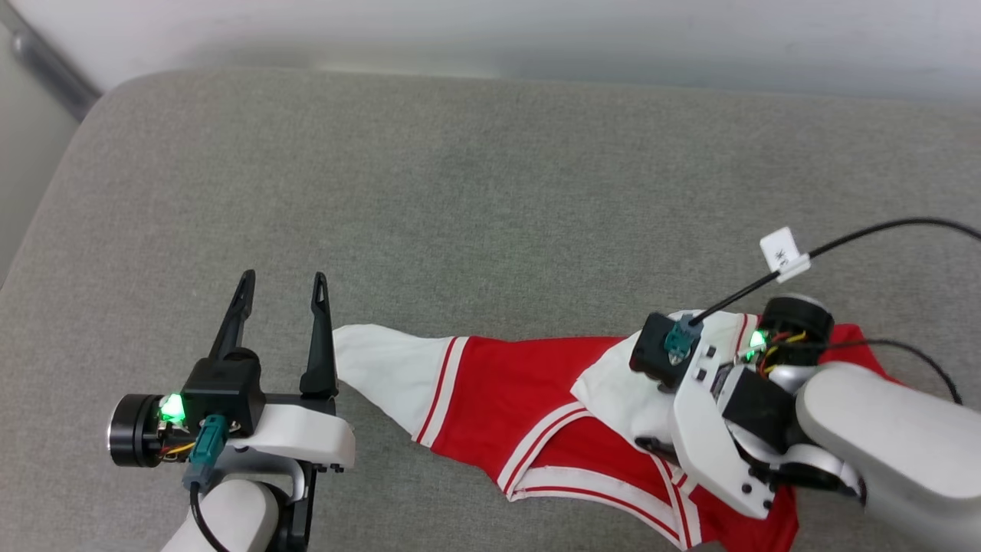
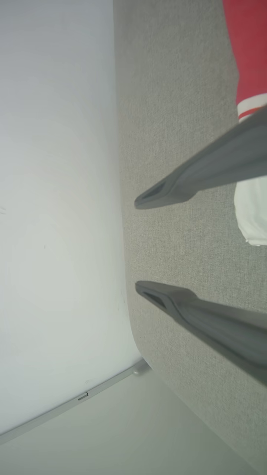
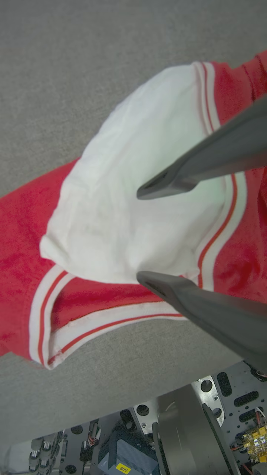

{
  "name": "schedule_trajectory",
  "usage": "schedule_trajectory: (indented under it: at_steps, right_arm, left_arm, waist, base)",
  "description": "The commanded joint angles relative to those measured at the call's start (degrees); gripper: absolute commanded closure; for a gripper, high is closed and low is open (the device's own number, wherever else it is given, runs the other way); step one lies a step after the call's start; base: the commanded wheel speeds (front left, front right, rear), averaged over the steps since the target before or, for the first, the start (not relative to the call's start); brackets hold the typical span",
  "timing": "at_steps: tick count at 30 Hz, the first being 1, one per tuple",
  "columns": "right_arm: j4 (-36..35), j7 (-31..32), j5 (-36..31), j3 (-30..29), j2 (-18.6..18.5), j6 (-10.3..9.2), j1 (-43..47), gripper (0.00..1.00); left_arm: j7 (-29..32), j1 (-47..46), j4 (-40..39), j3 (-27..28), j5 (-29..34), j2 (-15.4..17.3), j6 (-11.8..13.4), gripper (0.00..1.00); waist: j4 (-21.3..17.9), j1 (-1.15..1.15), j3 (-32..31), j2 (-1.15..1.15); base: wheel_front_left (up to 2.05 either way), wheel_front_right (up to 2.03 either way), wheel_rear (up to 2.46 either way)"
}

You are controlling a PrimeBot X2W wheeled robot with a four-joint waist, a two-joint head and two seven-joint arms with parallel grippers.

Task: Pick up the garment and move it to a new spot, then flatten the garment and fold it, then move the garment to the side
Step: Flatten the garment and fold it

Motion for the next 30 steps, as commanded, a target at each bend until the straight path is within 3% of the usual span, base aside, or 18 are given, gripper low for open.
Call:
schedule_trajectory:
  at_steps: [1,5,9,10,11,12,21,26,30]
  right_arm:
    - [1.31,0.19,-0.32,0.38,0.48,-0.04,1.93,0.00]
    - [3.31,3.36,-3.71,0.51,1.30,-0.02,6.30,0.00]
    - [4.68,2.05,-5.76,0.73,1.91,-0.02,8.21,0.00]
    - [4.65,1.23,-6.13,0.74,2.18,-0.02,8.31,0.57]
    - [4.67,0.09,-6.22,0.70,2.36,-0.02,7.96,0.96]
    - [4.68,-0.92,-6.13,0.68,2.46,-0.02,7.41,1.00]
    - [0.70,-15.02,-4.32,0.15,-1.96,-0.03,1.45,1.00]
    - [-1.27,-17.63,-3.09,-1.53,-5.75,-0.04,-0.93,1.00]
    - [1.15,-18.86,-1.92,-4.87,-6.09,-0.04,-3.05,1.00]
  left_arm:
    - [-0.13,0.43,0.13,0.92,0.89,-0.97,-0.77,0.00]
    - [-0.14,0.53,1.09,3.64,3.36,-3.60,-3.04,0.00]
    - [-0.15,1.55,1.60,6.40,5.36,-5.30,-4.80,0.00]
    - [-0.14,1.90,1.80,6.99,5.84,-5.58,-5.25,0.00]
    - [-0.15,2.16,2.03,7.67,6.24,-5.96,-5.59,0.00]
    - [-0.15,2.39,2.10,8.26,6.65,-6.35,-5.96,0.00]
    - [-0.15,6.08,2.41,12.53,9.29,-8.96,-8.86,0.00]
    - [-0.15,7.76,1.91,14.24,10.55,-10.30,-9.86,0.00]
    - [-0.15,7.38,1.51,14.91,11.56,-11.52,-10.94,0.00]
  waist:
    - [1.25,0.00,1.58,0.00]
    - [1.90,0.00,2.83,0.00]
    - [1.45,0.00,3.06,0.00]
    - [1.13,0.00,2.96,0.00]
    - [0.84,0.00,2.84,0.00]
    - [0.57,0.00,2.67,0.00]
    - [-1.62,0.00,-0.82,0.00]
    - [-2.20,0.00,-1.40,0.00]
    - [-1.67,0.00,-0.06,0.00]
  base:
    - [0.00,0.00,0.00]
    - [0.00,0.00,0.00]
    - [0.00,0.00,0.00]
    - [0.00,0.00,0.00]
    - [0.00,0.00,0.00]
    - [0.00,0.00,0.00]
    - [0.00,0.00,0.00]
    - [0.00,0.00,0.00]
    - [0.00,0.00,0.00]
